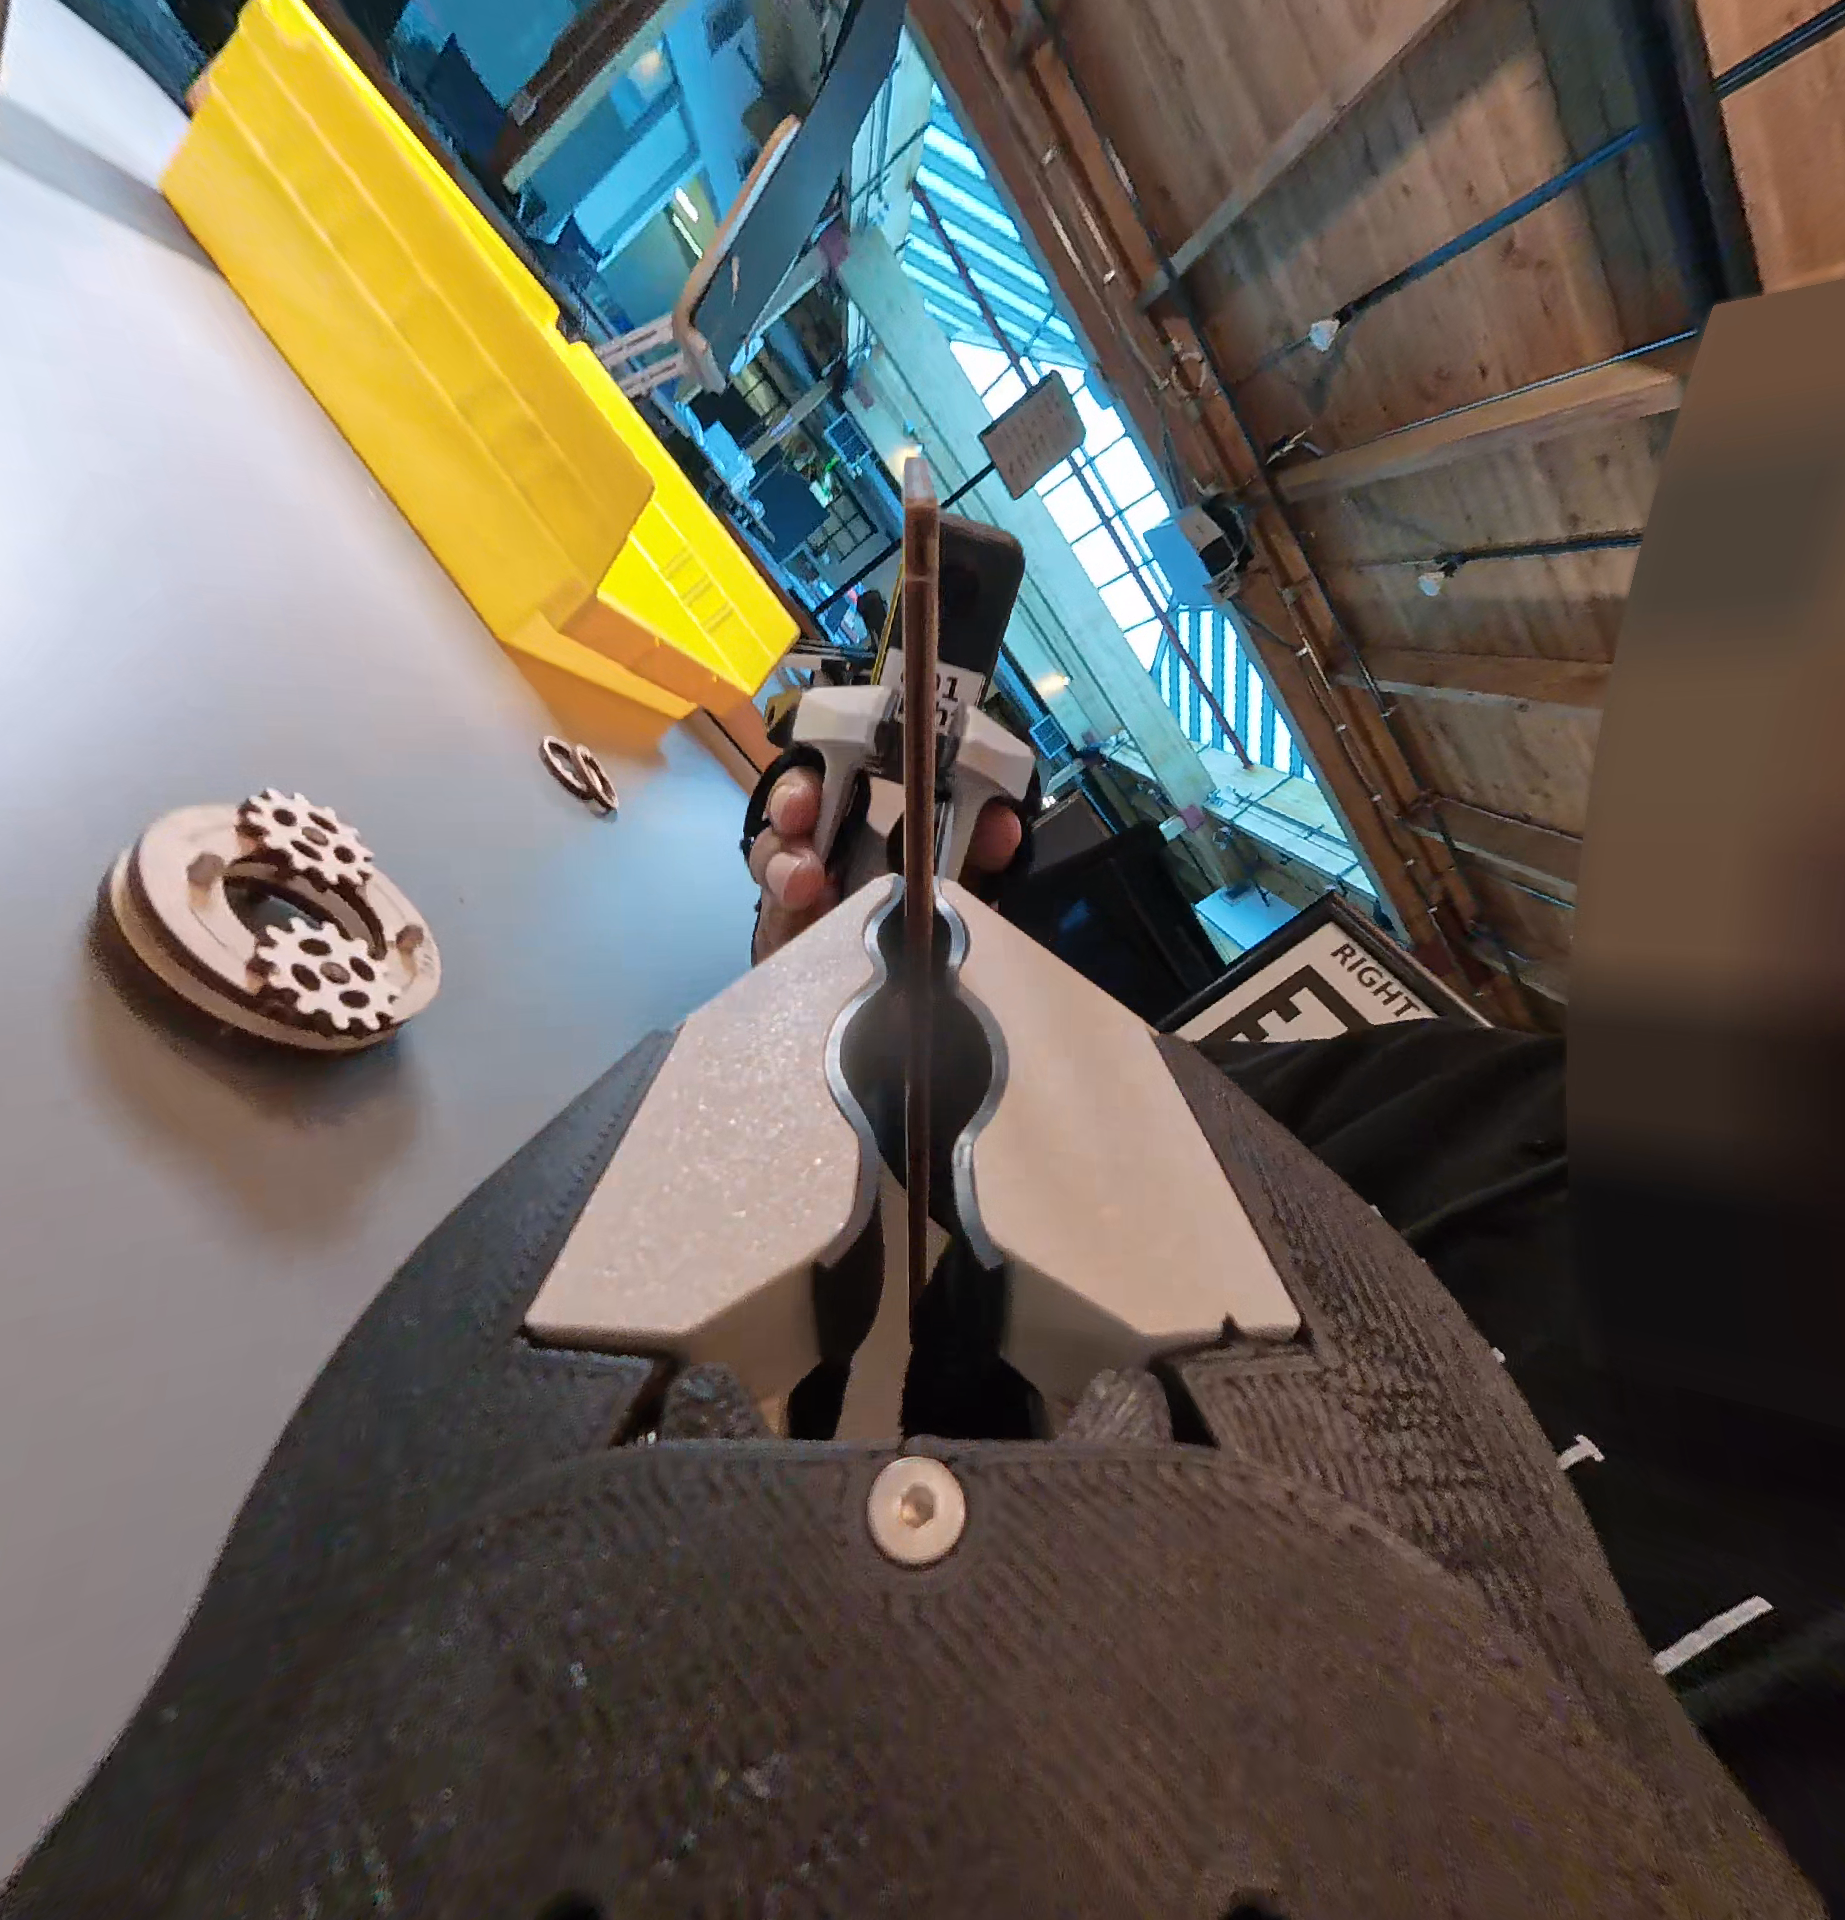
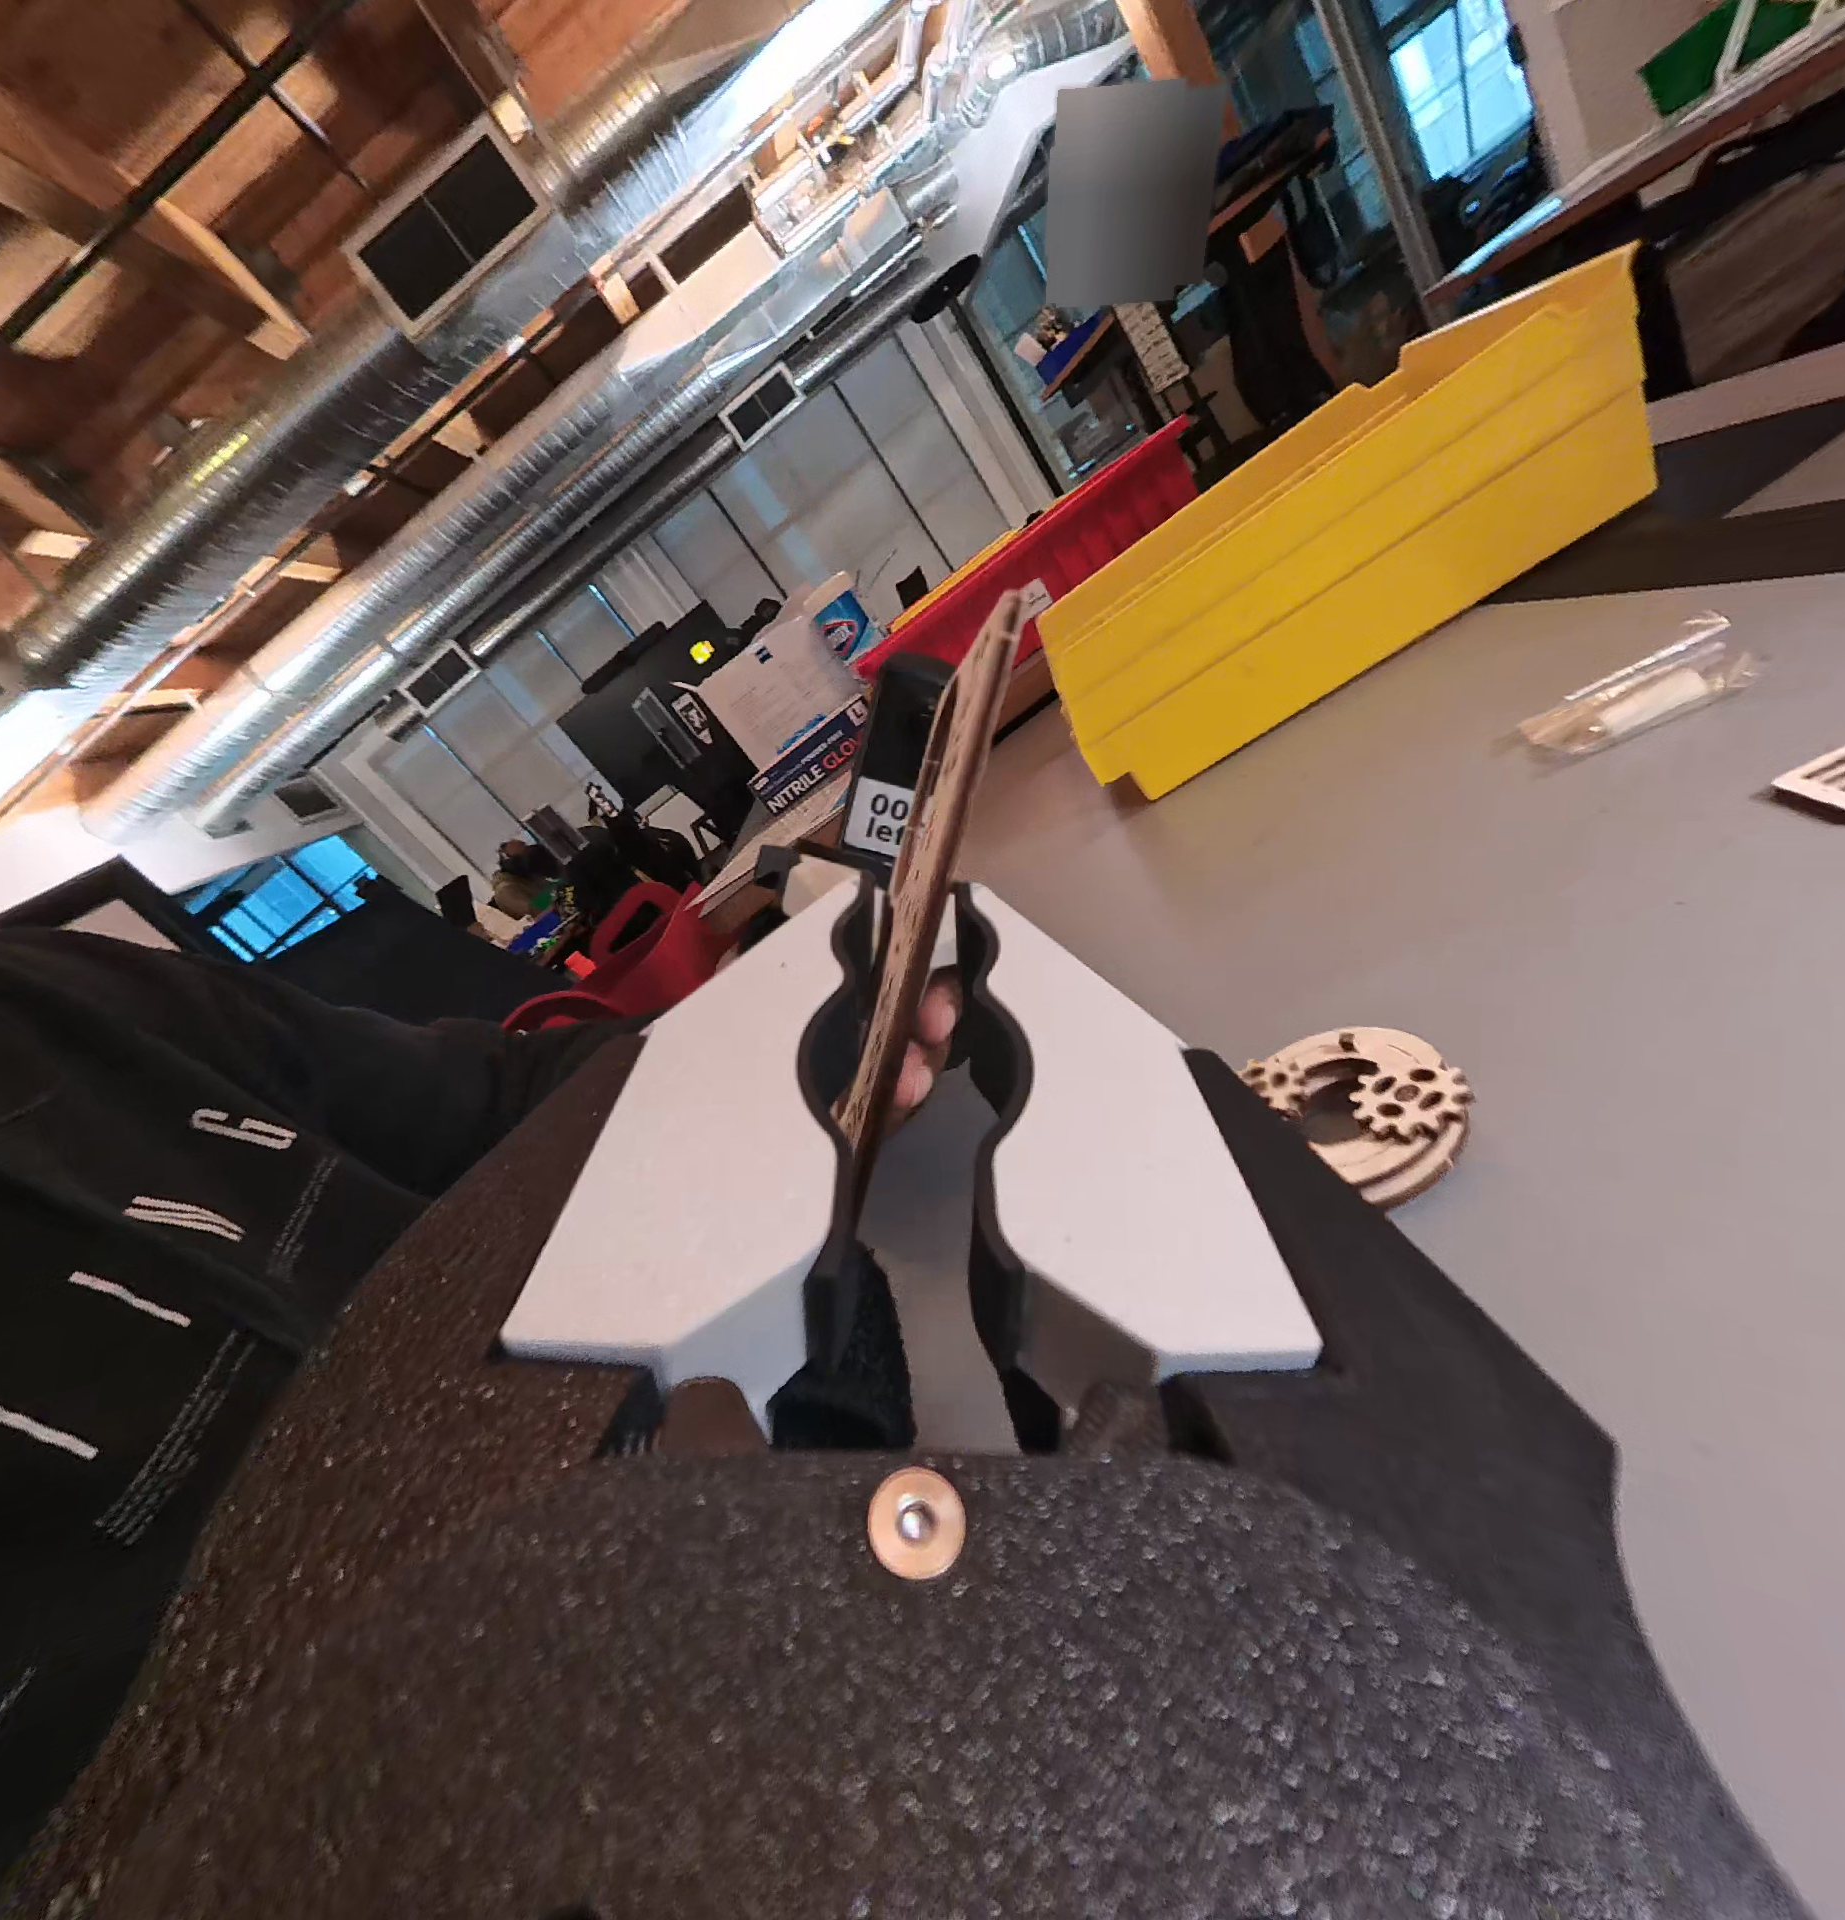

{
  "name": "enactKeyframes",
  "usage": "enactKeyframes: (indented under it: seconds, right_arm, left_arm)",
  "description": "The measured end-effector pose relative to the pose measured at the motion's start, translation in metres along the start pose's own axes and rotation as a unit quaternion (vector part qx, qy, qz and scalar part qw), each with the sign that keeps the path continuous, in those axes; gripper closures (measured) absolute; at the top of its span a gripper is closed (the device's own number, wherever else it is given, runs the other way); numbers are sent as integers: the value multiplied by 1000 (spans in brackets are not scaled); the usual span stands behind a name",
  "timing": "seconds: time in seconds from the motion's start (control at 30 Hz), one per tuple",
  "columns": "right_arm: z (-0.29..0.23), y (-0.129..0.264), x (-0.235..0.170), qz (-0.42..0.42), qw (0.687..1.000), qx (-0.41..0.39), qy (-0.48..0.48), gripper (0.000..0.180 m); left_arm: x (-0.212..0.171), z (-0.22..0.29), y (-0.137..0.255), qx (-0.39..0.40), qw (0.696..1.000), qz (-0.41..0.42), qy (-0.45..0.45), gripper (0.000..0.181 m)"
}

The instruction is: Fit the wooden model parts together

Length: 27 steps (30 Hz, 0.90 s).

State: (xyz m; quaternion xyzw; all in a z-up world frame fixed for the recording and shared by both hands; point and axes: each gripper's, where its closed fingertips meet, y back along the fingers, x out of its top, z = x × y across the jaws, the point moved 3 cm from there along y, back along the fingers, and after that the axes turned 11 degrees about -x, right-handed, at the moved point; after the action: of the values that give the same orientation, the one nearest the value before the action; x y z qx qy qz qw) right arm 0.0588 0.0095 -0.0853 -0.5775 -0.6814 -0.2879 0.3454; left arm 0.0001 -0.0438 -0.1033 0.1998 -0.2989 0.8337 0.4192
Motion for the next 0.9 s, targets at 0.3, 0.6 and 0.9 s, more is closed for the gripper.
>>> enactKeyframes:
  seconds: [0.3,0.6,0.9]
  right_arm:
    - [12,-2,-12,-44,999,-24,-21,173]
    - [19,-2,-20,-71,996,-22,-39,171]
    - [16,-4,-24,-74,997,-5,-38,175]
  left_arm:
    - [-6,-9,-1,15,999,2,41,181]
    - [-4,-15,1,22,999,6,48,180]
    - [-2,-14,3,24,999,6,37,180]
